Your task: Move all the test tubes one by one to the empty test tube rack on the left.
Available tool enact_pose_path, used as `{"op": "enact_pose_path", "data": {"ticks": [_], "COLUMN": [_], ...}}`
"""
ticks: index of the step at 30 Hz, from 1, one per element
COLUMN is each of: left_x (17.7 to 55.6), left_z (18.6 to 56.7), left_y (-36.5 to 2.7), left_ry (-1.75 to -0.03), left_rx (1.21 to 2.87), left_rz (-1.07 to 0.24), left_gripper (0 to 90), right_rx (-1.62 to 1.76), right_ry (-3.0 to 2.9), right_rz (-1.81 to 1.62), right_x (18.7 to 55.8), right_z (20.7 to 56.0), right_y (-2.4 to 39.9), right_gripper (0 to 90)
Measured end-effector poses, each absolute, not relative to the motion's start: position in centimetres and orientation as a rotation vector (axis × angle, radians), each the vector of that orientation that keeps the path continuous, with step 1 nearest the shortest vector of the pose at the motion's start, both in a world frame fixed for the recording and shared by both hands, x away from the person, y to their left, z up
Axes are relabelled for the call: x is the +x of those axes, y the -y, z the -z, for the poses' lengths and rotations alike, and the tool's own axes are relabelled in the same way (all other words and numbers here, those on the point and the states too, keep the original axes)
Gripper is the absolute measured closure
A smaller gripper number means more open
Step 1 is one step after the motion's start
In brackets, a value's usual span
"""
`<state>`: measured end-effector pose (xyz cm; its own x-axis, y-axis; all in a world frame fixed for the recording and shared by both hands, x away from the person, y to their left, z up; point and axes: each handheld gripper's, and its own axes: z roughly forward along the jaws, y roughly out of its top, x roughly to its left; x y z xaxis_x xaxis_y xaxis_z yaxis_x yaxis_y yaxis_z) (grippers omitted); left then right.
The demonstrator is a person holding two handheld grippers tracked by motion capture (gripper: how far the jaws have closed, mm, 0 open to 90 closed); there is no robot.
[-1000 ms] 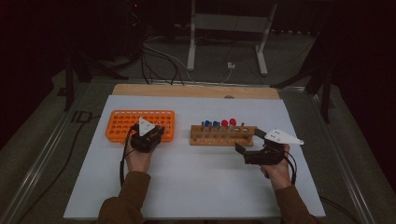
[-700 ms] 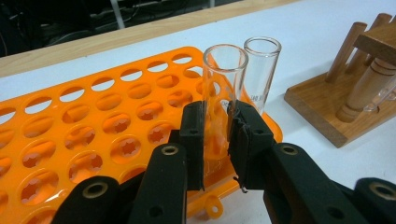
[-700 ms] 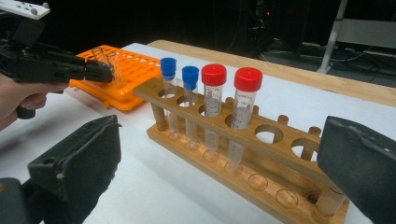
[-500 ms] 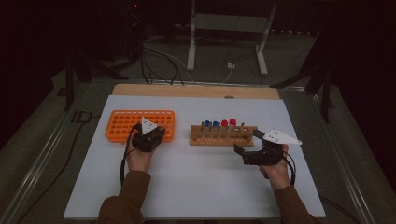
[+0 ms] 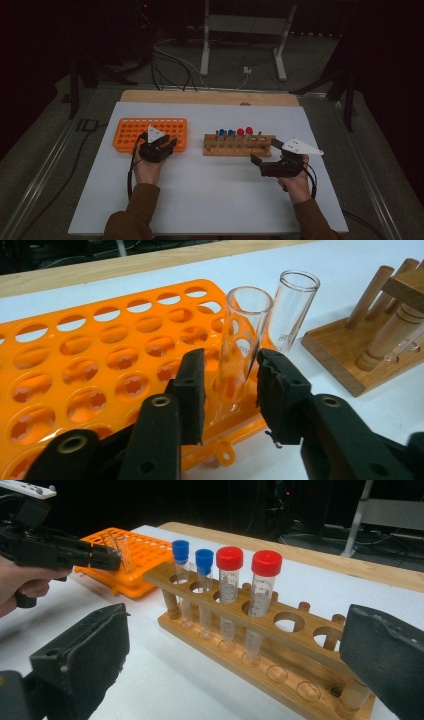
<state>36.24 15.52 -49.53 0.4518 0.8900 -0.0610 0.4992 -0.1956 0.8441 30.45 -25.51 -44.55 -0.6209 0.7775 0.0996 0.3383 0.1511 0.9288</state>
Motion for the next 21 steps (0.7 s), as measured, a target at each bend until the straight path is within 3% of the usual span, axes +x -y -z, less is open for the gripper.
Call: {"op": "enact_pose_path", "data": {"ticks": [13, 21], "left_x": [34.8, 33.3], "left_z": [48.5, 47.8], "left_y": [-17.0, -17.1], "left_ry": [-1.187, -1.175], "left_rx": [1.726, 1.685], "left_rz": [-0.488, -0.502], "left_gripper": [31.8, 6.1], "right_rx": [1.067, 1.064], "right_ry": [-2.024, -2.022], "right_rz": [-1.472, -1.47], "right_x": [30.5, 30.4], "right_z": [44.6, 44.4], "right_y": [25.5, 25.2], "right_gripper": [0.0, 0.0]}}
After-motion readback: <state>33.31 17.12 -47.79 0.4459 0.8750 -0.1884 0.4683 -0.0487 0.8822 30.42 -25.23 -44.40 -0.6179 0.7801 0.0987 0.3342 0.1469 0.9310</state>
